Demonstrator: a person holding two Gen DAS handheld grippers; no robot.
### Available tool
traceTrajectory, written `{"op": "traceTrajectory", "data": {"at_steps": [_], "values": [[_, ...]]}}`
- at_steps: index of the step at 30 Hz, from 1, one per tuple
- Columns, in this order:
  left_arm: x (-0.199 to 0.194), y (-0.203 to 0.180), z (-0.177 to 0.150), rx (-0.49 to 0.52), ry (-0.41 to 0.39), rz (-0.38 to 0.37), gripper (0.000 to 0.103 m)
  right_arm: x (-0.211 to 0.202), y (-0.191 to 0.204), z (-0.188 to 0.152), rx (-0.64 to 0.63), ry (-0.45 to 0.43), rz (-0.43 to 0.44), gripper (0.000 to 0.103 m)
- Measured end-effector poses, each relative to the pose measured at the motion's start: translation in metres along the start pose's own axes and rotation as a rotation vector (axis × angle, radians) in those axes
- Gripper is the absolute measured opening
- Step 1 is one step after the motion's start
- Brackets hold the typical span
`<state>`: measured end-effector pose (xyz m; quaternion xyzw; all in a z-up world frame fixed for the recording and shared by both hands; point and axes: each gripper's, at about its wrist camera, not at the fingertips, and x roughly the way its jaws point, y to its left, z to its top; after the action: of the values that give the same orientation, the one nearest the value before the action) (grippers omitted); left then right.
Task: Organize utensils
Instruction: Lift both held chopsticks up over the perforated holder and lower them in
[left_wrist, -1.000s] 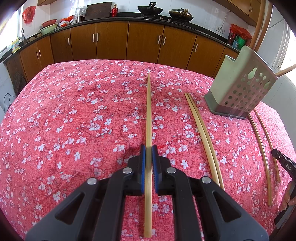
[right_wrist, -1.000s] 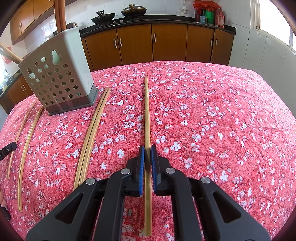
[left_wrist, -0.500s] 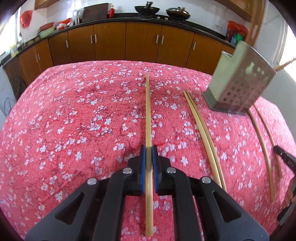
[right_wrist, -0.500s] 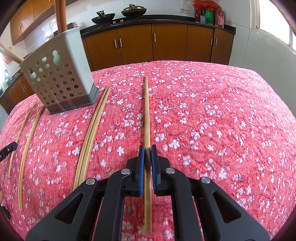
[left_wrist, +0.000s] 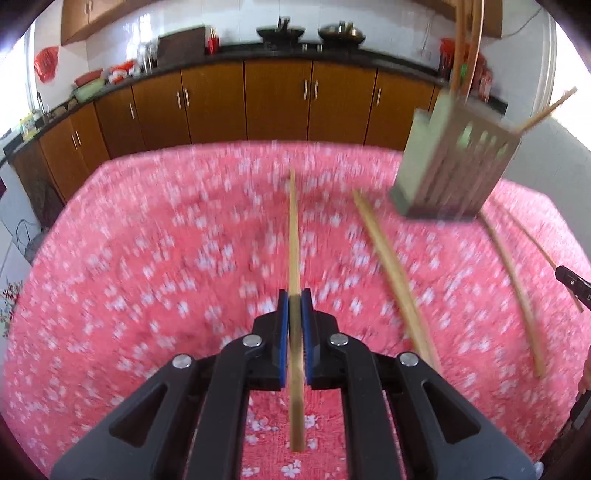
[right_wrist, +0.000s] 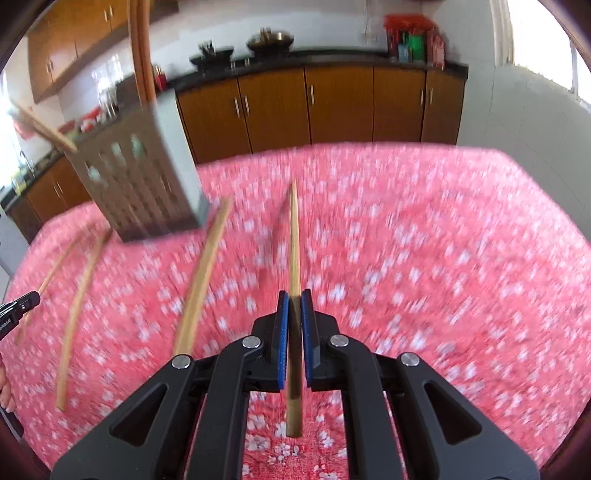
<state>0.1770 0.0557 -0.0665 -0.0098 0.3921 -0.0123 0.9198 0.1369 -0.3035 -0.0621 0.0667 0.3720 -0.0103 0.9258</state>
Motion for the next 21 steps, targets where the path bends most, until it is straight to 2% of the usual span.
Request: {"op": "traceTrajectory", "data": {"at_steps": [5, 13, 17, 21], "values": [[-0.047, 0.001, 0.035, -0.034, -0.144, -0.027, 0.008, -0.039, 0.006, 0.031, -0.005, -0.153, 0.005, 0.008], [-0.086, -0.002, 0.070, -0.021, -0.249, -0.049, 0.008, -0.067, 0.000, 0.057, 0.005, -0.255, 0.021, 0.008], [-0.109, -0.008, 0.078, -0.001, -0.282, -0.083, 0.008, -0.088, 0.006, 0.068, 0.005, -0.299, 0.075, 0.008], [-0.135, -0.026, 0.083, 0.031, -0.309, -0.148, 0.008, -0.115, 0.018, 0.083, 0.012, -0.339, 0.183, 0.008]]}}
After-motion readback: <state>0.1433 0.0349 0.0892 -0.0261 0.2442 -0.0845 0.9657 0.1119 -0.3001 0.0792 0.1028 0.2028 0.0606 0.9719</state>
